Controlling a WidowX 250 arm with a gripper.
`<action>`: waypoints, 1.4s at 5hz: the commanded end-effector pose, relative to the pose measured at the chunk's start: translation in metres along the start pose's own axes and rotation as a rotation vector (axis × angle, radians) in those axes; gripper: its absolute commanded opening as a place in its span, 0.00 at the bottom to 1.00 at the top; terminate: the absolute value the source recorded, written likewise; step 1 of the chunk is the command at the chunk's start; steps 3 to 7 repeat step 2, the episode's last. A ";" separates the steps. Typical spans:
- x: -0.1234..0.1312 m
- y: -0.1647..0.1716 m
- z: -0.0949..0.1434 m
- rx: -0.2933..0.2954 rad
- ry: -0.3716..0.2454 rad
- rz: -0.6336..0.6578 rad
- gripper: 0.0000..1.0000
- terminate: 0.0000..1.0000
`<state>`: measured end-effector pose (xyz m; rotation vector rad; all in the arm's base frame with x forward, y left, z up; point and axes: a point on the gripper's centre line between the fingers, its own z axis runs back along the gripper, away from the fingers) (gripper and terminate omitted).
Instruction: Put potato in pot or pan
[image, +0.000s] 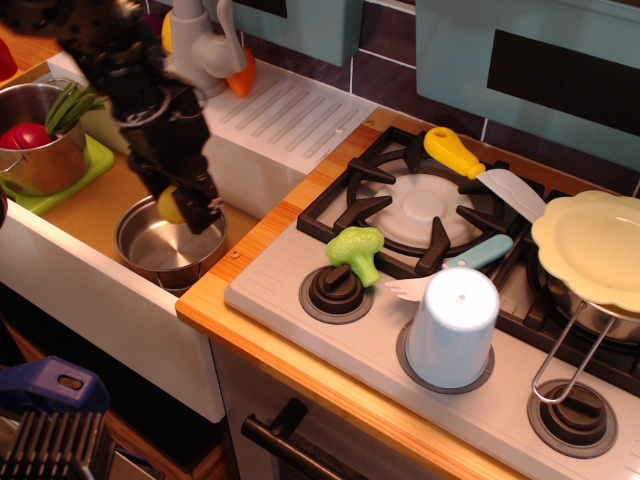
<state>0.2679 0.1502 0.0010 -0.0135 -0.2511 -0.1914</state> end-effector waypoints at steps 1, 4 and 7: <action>0.008 0.014 0.005 0.030 -0.043 -0.037 1.00 0.00; 0.008 0.014 0.005 0.030 -0.043 -0.037 1.00 1.00; 0.008 0.014 0.005 0.030 -0.043 -0.037 1.00 1.00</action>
